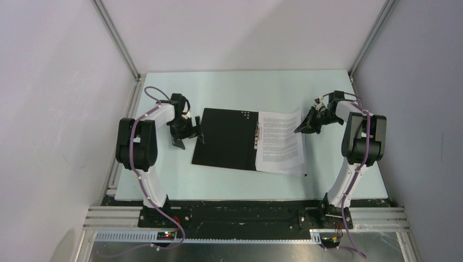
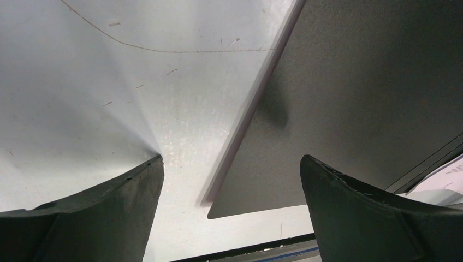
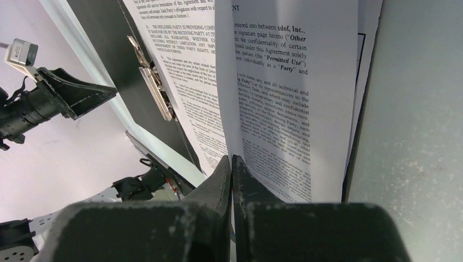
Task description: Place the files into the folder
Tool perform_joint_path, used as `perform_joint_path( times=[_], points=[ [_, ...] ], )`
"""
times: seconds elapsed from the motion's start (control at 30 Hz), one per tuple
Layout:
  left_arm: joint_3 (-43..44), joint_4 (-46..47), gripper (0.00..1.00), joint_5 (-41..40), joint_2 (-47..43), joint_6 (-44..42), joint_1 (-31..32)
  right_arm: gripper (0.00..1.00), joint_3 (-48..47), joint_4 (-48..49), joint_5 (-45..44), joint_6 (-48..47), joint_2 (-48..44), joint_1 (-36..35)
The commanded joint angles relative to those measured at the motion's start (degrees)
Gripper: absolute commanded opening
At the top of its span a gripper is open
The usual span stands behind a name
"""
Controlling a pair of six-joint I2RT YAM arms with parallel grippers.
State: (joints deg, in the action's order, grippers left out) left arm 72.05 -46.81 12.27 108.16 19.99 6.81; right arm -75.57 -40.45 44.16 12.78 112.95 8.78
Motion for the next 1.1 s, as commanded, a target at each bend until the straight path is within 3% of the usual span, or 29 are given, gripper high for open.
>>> perform_joint_path(
  times=[0.0,0.17,0.3,0.37,0.4,0.43,0.5,0.8,1.07],
  points=[
    [-0.98,0.49,1.00,0.91,-1.48,0.84,1.00,0.06,-2.11,-0.24,-0.45,1.54,0.75,-0.08],
    [-0.99,0.45,1.00,1.00,-1.63,0.91,1.01,0.21,-2.10,-2.21,-3.90,0.13,0.35,-0.23],
    [-1.04,0.48,0.99,1.06,-1.77,1.14,1.10,0.42,-2.13,-3.26,-7.36,-0.18,-0.73,-0.70],
    [-1.04,0.54,1.00,0.91,-1.95,1.33,1.26,0.63,-2.13,-3.50,-8.04,-0.19,-1.10,-0.83],
    [-0.99,0.56,1.00,0.82,-1.97,1.39,1.27,0.68,-2.32,-3.74,-8.35,-0.20,-1.30,-0.94],
    [-0.97,0.51,1.00,0.47,-1.98,1.44,1.34,0.85,-2.40,-3.88,-9.08,-0.10,-1.67,-1.08],
    [-0.76,0.49,1.00,0.25,-1.88,1.50,1.33,0.98,-3.13,-4.42,-10.51,-0.08,-2.31,-1.24],
    [-1.98,0.67,1.00,1.15,-1.76,2.35,1.28,0.99,-9.07,-5.83,-19.34,-4.04,-6.20,0.58],
    [-7.32,3.54,0.95,6.20,-2.64,3.79,2.42,0.93,-16.97,-5.84,-10.61,-7.76,-3.56,-2.97]
  ],
)
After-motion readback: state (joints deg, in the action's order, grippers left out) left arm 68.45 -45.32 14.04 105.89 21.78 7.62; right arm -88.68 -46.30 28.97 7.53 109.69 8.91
